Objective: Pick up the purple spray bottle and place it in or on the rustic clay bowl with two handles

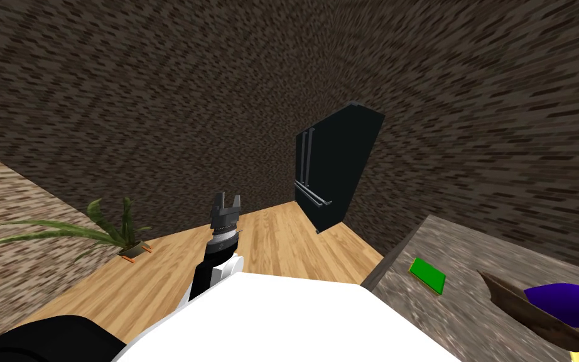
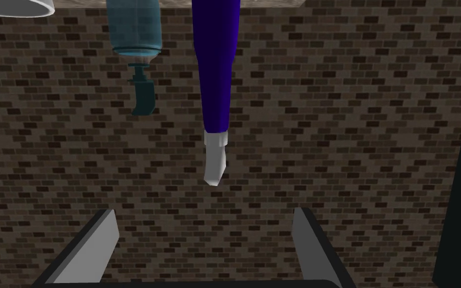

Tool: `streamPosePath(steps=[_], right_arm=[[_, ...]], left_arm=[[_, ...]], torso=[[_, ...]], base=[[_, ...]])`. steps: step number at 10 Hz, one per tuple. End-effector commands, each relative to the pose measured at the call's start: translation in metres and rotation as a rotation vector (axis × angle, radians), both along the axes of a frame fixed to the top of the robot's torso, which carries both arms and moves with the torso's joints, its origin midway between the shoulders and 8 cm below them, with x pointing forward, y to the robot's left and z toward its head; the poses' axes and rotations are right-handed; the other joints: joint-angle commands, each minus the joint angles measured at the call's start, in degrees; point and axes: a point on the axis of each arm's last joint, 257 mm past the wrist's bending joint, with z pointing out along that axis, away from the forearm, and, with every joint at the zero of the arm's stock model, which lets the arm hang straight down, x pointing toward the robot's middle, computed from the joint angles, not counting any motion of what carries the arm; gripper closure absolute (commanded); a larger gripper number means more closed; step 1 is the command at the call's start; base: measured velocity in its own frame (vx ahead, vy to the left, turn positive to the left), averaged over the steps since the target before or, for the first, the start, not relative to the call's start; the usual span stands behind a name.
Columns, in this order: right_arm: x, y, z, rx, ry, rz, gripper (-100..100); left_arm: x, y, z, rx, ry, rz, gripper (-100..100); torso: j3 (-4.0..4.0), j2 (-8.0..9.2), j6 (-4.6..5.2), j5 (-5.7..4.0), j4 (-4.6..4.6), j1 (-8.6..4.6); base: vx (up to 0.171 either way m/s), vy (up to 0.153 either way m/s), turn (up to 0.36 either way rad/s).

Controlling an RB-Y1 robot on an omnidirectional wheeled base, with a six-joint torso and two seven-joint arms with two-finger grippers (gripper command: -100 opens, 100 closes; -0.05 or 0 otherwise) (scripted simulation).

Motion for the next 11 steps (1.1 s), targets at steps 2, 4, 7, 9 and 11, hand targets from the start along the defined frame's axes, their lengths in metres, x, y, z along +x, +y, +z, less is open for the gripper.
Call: streamPosePath(steps=[2,4,7,9,11], right_arm=[[0.003,0.006,0.022,0.000,-0.008,0.003,-100],[0.007,0.013,0.038,0.000,-0.010,0.010,-100],[0.007,0.013,0.039,0.000,-0.011,0.011,0],[0.007,0.013,0.039,0.000,-0.011,0.011,0],[0.007,0.013,0.039,0.000,-0.011,0.011,0]], left_arm=[[0.000,0.000,0.000,0.000,0.000,0.000,0],[0.000,0.000,0.000,0.000,0.000,0.000,0],[0.000,0.000,0.000,0.000,0.000,0.000,0],[0.000,0.000,0.000,0.000,0.000,0.000,0],[0.000,0.000,0.000,0.000,0.000,0.000,0]], torso=[[0.01,0.02,0.00,0.00,0.00,-0.01],[0.01,0.01,-0.01,-0.01,0.00,-0.01],[-0.03,-0.05,-0.01,0.00,-0.01,0.06],[-0.03,-0.05,-0.01,-0.01,-0.01,0.05],[-0.03,-0.05,-0.01,-0.01,-0.01,0.05]], base=[[-0.017,-0.023,-0.031],[-0.006,-0.009,-0.003],[0.000,0.000,0.000],[0.000,0.000,0.000],[0.000,0.000,0.000]])
